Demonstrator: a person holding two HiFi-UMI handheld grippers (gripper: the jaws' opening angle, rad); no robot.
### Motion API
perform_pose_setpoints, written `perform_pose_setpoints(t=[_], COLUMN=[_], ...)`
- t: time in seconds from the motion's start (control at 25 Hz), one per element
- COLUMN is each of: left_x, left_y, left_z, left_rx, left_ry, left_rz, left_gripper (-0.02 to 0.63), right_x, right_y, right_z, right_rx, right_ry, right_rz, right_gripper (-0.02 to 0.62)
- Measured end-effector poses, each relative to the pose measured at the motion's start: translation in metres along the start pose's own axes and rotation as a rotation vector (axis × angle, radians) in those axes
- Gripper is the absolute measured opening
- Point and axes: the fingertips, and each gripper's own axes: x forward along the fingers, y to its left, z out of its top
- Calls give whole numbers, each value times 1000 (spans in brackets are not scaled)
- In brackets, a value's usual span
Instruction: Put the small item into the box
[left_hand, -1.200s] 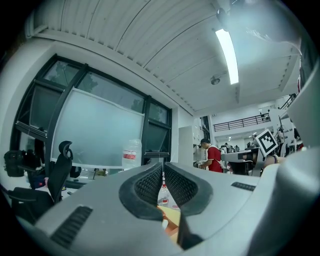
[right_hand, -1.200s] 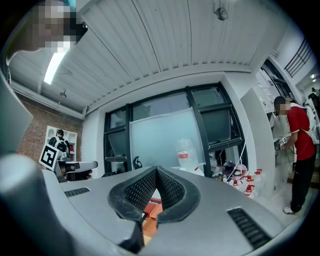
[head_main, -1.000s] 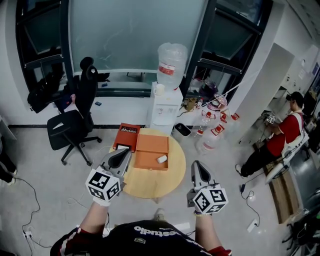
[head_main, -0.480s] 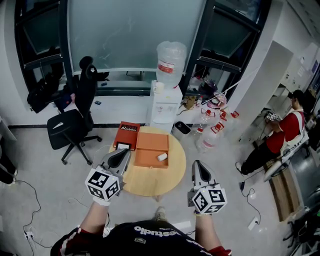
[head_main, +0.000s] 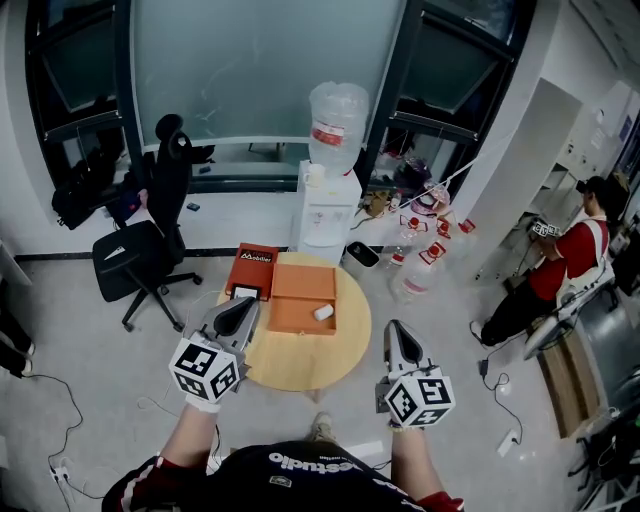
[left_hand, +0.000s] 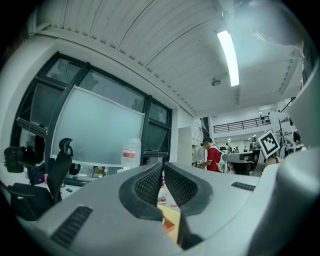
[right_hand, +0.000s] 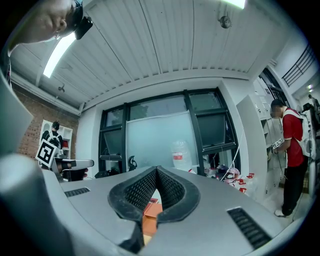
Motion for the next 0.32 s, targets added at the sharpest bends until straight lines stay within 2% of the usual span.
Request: perform_pose_setpoints(t=[0.32], left_x=[-2], left_y=[-4], left_z=[2], left_rx=[4], left_ry=[2], left_rz=[-1], left_gripper=[29], right_x=[-4], right_y=[1], right_z=[2], right_rx=[-2], right_ry=[3], right_rz=[-1], right_gripper=[26])
